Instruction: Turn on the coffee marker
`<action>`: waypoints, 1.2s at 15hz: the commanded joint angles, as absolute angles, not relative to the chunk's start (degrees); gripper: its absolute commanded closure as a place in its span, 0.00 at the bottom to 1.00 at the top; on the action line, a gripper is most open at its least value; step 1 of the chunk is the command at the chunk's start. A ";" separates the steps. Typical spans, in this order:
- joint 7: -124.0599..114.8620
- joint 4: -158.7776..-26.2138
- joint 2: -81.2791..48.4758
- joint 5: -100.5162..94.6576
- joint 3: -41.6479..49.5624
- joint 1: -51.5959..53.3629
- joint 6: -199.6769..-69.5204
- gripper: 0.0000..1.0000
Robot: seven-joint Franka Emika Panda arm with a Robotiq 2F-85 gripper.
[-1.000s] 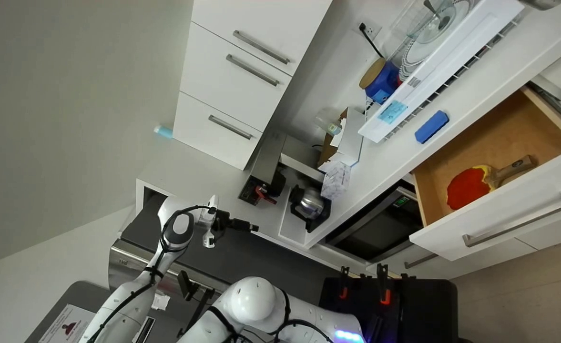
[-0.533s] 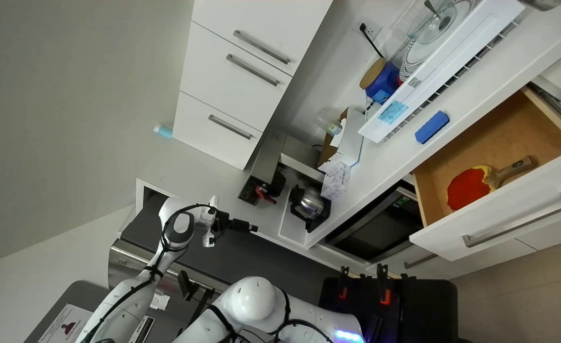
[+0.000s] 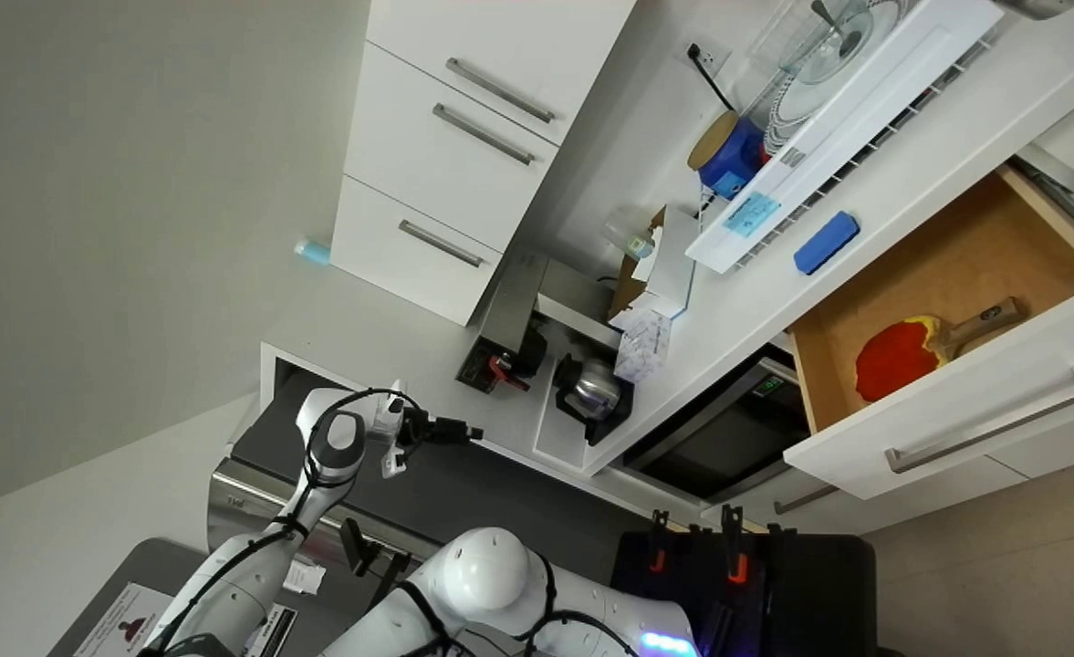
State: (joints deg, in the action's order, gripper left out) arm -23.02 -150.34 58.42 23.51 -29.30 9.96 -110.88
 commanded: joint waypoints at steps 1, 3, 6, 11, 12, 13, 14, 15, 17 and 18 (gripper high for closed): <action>-25.56 -142.74 49.74 21.74 -33.59 9.85 -113.27 0.00; -26.57 -139.23 45.92 20.22 -36.40 8.48 -114.60 0.00; -29.43 -134.45 39.94 16.59 -39.45 6.08 -116.56 0.32; -33.92 -129.09 30.76 10.43 -41.94 3.60 -120.06 0.73; -34.60 -128.41 29.10 9.62 -41.94 3.83 -120.74 0.80; -35.29 -127.73 27.64 8.89 -41.78 4.29 -121.15 0.88; -35.62 -127.04 26.37 8.55 -41.59 5.13 -121.45 0.95; -36.07 -126.33 25.31 8.07 -41.37 5.80 -121.49 1.00; -36.70 -124.90 23.35 7.10 -41.57 6.70 -121.70 1.00; -37.44 -124.12 22.29 6.63 -41.75 7.11 -122.05 1.00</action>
State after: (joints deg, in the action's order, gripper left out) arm -34.17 -127.45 26.39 8.93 -41.42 5.55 -121.23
